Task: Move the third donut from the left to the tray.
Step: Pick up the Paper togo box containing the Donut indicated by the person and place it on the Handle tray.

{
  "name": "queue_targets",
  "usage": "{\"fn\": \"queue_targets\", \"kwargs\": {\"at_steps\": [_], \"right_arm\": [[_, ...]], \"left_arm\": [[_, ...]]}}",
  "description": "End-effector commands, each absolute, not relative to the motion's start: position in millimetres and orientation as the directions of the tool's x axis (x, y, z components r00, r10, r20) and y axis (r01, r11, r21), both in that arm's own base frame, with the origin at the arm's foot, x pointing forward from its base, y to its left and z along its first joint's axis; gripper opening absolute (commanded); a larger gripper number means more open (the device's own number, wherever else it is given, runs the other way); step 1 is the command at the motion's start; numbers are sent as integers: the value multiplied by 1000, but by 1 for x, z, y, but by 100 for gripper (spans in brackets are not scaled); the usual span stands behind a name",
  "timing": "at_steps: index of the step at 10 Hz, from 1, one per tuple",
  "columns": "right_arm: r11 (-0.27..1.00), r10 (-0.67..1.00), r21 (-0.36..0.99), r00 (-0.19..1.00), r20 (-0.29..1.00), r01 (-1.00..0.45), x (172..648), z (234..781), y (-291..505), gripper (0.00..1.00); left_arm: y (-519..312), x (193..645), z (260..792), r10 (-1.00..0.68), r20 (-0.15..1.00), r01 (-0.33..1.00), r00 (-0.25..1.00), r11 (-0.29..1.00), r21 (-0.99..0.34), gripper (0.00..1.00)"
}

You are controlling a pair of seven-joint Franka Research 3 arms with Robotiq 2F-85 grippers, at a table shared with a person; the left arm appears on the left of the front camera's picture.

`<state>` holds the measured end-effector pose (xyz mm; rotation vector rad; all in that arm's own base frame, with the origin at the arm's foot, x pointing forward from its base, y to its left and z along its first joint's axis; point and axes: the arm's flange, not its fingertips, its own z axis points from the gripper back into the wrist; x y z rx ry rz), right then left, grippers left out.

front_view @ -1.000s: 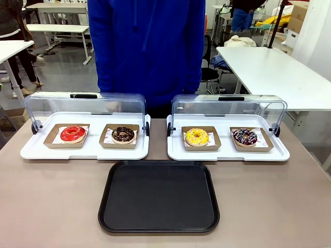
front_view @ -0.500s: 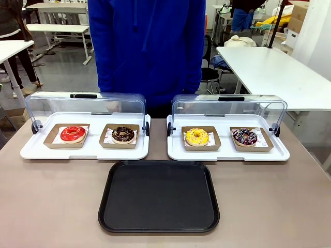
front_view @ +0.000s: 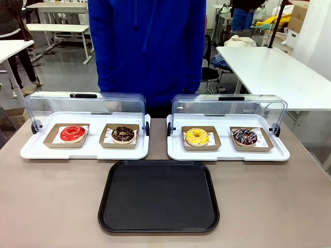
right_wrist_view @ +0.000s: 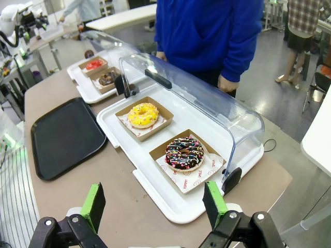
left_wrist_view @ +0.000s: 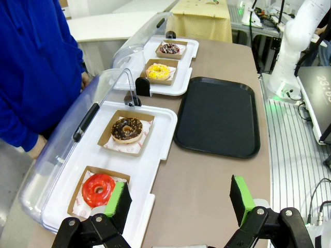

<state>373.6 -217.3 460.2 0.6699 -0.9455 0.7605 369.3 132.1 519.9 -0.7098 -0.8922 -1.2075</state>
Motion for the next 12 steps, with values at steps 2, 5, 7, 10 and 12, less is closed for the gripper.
{"fn": "queue_targets", "kwargs": {"at_steps": [2,5,7,10,12], "right_arm": [[562,249,165,356,901,-811,377,462,-217,100],[562,249,165,356,901,-811,377,462,-217,100],[562,249,165,356,901,-811,377,462,-217,100],[562,249,165,356,901,-811,377,462,-217,100],[562,249,165,356,901,-811,377,462,-217,100]], "left_arm": [[133,368,522,-478,873,977,98,214,7,100],[133,368,522,-478,873,977,98,214,7,100],[133,368,522,-478,873,977,98,214,7,100],[133,368,522,-478,873,977,98,214,7,100],[133,368,522,-478,873,977,98,214,7,100]]}}
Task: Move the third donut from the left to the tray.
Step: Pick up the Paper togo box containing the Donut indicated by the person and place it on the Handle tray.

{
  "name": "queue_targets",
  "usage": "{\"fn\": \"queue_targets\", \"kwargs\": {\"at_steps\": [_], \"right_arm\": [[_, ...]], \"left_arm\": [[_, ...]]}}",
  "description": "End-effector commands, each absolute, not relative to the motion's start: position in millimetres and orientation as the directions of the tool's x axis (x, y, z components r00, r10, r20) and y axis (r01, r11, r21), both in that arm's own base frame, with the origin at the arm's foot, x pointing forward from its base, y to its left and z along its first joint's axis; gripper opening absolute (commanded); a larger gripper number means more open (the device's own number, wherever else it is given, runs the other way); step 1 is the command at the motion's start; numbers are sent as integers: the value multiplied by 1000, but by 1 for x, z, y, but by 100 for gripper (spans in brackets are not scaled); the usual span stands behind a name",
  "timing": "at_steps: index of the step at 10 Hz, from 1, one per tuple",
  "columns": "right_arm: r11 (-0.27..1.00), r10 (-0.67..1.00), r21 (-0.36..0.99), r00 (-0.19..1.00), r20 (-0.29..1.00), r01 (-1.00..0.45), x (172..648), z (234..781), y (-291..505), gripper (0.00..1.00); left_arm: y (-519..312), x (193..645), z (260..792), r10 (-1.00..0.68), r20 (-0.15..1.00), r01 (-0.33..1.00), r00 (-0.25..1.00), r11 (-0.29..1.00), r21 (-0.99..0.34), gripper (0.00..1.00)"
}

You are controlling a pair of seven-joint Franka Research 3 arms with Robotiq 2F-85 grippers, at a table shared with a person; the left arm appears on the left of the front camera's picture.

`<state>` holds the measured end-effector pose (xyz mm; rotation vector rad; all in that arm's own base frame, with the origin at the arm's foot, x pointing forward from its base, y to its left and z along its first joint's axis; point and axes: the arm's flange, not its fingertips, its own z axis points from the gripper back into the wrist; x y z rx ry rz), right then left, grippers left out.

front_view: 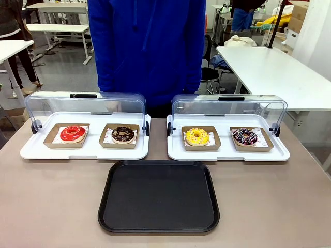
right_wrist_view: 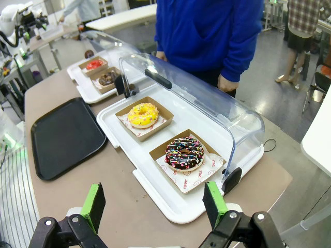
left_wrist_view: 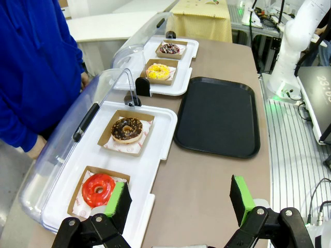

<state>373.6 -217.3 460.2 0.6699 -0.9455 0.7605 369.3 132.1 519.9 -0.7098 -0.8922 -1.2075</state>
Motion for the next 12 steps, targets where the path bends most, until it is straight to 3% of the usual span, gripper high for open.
{"fn": "queue_targets", "kwargs": {"at_steps": [1,12], "right_arm": [[562,249,165,356,901,-811,377,462,-217,100],[562,249,165,356,901,-811,377,462,-217,100]], "left_arm": [[133,368,522,-478,873,977,98,214,7,100],[133,368,522,-478,873,977,98,214,7,100]]}}
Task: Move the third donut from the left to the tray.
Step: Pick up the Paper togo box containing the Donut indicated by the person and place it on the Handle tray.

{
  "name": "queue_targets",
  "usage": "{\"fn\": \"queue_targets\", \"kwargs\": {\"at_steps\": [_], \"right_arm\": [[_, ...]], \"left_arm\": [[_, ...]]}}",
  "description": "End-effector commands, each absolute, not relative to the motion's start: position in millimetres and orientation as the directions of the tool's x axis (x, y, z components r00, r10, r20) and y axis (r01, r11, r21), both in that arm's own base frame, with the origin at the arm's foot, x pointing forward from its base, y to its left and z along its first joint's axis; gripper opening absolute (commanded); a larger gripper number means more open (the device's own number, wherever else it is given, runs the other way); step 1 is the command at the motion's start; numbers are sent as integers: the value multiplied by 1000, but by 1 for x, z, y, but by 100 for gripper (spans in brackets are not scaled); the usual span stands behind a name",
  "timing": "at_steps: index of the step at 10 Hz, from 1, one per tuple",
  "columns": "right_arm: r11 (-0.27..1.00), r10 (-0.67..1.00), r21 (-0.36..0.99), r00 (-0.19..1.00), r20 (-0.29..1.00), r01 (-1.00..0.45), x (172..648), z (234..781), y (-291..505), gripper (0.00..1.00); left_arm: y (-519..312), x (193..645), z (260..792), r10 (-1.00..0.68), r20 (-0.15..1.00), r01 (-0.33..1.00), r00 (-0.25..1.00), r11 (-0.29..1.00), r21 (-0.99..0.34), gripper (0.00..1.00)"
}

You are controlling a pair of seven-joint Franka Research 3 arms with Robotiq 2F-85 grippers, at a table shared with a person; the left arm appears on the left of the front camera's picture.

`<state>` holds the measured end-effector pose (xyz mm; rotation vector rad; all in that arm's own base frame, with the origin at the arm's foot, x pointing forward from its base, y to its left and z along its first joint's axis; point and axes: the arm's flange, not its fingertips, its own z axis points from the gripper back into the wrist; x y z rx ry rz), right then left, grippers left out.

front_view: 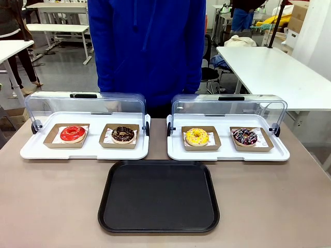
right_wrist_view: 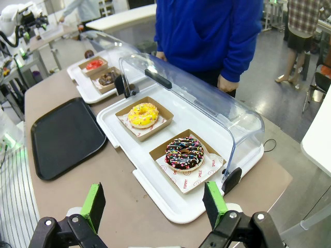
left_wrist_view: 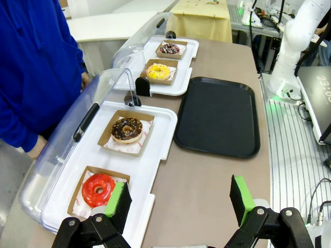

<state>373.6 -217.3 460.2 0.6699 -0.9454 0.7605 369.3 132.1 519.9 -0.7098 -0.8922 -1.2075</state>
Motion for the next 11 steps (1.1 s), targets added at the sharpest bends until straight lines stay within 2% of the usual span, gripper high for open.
{"fn": "queue_targets", "kwargs": {"at_steps": [1,11], "right_arm": [[562,249,165,356,901,-811,377,462,-217,100],[562,249,165,356,901,-811,377,462,-217,100]], "left_arm": [[133,368,522,-478,873,977,98,214,7,100],[133,368,522,-478,873,977,98,214,7,100]]}}
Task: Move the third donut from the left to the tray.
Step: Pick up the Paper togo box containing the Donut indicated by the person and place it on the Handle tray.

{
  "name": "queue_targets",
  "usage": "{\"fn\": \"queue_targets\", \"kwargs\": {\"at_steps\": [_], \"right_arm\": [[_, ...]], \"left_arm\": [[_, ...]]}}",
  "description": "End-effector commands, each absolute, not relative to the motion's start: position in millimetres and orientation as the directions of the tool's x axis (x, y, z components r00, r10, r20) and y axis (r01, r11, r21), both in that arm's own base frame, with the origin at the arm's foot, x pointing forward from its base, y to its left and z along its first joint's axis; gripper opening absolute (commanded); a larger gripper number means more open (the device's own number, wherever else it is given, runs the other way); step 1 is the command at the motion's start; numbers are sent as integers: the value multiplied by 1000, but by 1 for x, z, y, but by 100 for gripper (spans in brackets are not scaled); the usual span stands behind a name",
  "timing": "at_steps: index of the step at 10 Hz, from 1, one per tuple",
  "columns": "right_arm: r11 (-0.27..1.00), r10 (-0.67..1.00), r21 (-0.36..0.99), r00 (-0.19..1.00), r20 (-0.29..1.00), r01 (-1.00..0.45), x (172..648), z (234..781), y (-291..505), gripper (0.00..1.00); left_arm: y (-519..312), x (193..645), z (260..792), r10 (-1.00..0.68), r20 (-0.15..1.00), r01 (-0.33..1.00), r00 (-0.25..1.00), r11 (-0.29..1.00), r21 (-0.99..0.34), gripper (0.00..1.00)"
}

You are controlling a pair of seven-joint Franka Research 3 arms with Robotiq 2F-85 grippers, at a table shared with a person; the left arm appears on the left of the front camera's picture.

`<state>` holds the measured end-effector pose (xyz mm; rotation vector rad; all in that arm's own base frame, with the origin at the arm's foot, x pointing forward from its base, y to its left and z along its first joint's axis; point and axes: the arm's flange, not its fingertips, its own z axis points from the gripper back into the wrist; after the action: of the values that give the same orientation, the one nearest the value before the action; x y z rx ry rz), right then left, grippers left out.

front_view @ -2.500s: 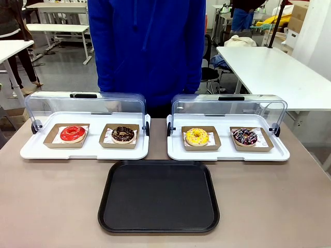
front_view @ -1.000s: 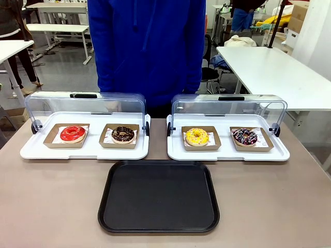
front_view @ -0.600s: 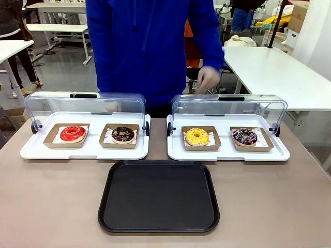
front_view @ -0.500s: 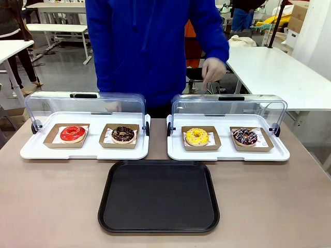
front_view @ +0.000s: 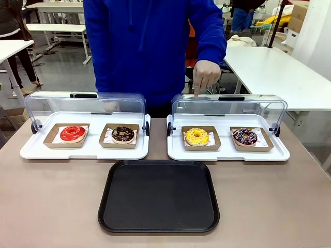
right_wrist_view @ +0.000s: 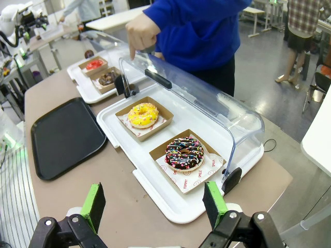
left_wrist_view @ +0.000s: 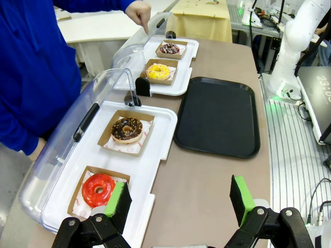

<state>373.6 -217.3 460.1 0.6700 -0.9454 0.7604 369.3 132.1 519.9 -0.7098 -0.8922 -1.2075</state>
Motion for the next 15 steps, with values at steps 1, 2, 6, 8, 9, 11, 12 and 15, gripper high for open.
{"fn": "queue_targets", "kwargs": {"at_steps": [1,2,6,8,9,11,12,15], "right_arm": [[562,249,165,356,901,-811,377,462,-217,100],[562,249,165,356,901,-811,377,462,-217,100],[562,249,165,356,901,-811,377,462,-217,100],[562,249,165,356,901,-811,377,462,-217,100],[562,249,165,356,901,-811,377,462,-217,100],[562,249,165,356,901,-811,377,462,-217,100],[562,249,165,356,901,-811,377,462,-217,100],[562,249,165,356,901,-811,377,462,-217,100]], "left_arm": [[133,368,522,-478,873,977,98,214,7,100],[133,368,522,-478,873,977,98,214,7,100],[133,368,522,-478,873,977,98,214,7,100],[133,368,522,-478,873,977,98,214,7,100],[133,368,522,-478,873,977,98,214,7,100],[133,368,522,-478,873,977,98,214,7,100],[133,368,522,-478,873,977,98,214,7,100],[133,368,522,-478,873,977,98,214,7,100]]}}
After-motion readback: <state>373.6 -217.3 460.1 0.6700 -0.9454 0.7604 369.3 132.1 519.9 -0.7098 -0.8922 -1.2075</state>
